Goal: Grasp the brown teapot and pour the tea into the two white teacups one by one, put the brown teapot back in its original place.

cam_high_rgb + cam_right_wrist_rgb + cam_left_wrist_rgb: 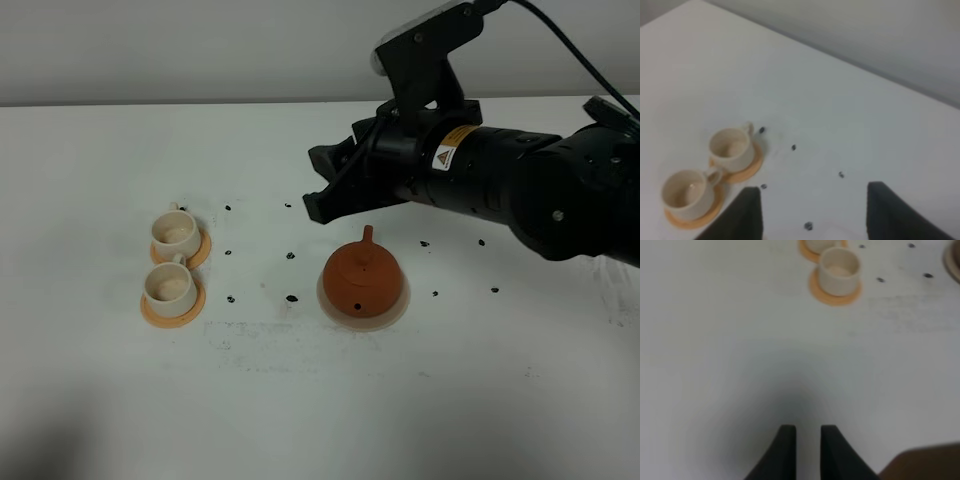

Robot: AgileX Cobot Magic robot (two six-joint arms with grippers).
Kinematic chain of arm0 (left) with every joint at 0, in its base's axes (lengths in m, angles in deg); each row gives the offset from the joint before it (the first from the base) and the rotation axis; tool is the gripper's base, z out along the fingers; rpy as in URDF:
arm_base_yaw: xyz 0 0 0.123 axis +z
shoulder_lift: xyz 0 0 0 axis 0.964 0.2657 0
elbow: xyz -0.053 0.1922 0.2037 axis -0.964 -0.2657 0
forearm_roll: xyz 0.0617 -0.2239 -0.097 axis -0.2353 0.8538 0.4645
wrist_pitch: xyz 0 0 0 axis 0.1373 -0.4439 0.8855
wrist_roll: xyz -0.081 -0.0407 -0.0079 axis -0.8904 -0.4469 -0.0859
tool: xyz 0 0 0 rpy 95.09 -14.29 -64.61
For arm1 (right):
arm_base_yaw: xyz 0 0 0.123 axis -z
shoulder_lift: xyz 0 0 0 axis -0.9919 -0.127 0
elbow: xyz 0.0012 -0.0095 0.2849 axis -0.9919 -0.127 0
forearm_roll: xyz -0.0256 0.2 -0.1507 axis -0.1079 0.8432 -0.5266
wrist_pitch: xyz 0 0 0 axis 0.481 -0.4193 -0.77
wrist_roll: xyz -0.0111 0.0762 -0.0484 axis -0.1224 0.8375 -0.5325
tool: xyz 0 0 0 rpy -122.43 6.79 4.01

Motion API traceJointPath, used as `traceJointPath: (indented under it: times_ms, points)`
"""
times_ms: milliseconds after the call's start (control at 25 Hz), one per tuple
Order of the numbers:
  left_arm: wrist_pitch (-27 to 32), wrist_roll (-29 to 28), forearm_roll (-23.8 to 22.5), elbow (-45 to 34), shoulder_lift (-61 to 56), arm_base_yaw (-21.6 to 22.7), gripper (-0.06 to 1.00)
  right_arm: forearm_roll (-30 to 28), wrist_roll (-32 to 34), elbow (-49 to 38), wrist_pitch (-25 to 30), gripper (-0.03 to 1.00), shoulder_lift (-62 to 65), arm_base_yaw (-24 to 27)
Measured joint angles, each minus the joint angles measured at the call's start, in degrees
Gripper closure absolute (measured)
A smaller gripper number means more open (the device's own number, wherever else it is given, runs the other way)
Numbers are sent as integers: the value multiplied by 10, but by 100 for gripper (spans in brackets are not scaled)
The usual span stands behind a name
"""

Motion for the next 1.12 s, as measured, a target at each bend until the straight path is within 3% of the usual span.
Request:
traceJointPath:
  times_ms: [280,440,560,840,1120]
  points:
    - [0,1,-1,0,-40,126,83,-12,0,-1,-6,52,-13,-42]
    - [5,2,-1,0,-50,168,83,-13,0,-1,-2,52,-13,-54]
    - [6,2,-1,0,-50,173,83,-14,0,-12,-10,52,-13,-58]
    - [3,2,-1,0,-51,173,83,-13,0,-87,-87,52,-13,-58]
    - [3,2,-1,0,-51,173,83,-13,0,-97,-110,52,-13,-58]
